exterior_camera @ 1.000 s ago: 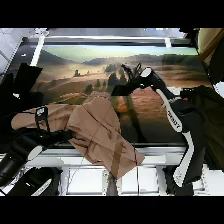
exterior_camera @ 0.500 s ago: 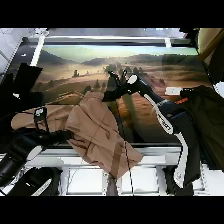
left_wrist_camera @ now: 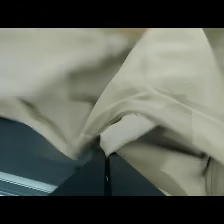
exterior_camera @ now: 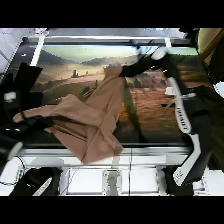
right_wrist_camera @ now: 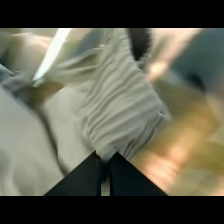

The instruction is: Fold the clothes and pants, and hang the long-sleeved shirts on hangers.

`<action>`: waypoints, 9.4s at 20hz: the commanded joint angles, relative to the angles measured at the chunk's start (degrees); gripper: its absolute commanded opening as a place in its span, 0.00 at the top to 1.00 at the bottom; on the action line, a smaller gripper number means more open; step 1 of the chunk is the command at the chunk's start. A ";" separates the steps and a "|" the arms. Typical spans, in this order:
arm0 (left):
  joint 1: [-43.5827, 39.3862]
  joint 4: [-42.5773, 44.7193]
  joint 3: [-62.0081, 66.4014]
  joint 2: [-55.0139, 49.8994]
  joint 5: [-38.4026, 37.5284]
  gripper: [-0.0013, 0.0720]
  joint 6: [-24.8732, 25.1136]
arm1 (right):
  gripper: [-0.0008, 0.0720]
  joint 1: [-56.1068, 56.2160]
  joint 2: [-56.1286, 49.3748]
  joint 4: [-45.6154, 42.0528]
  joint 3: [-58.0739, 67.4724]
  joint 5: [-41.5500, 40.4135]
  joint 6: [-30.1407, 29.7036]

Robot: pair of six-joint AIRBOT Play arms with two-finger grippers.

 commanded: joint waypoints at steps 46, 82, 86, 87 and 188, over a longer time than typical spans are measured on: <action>67.47 -35.26 -18.43 -9.57 10.84 0.30 35.30 | 0.22 -17.38 22.51 -17.00 -9.86 17.16 8.31; 61.57 -33.99 26.10 -44.24 2.03 0.97 41.92 | 0.23 -18.86 21.07 -22.62 -35.82 3.13 7.50; 61.55 -31.95 26.10 -46.10 5.09 0.97 41.90 | 0.22 -20.59 21.00 -10.97 -53.00 -15.50 4.83; 61.53 -31.98 26.10 -46.23 5.73 0.97 41.90 | 0.22 -20.48 20.98 -10.21 -55.10 -18.58 4.04; 74.05 -34.23 0.61 -30.75 -1.07 0.12 40.96 | 0.23 -35.85 50.34 -20.94 -39.60 11.91 4.28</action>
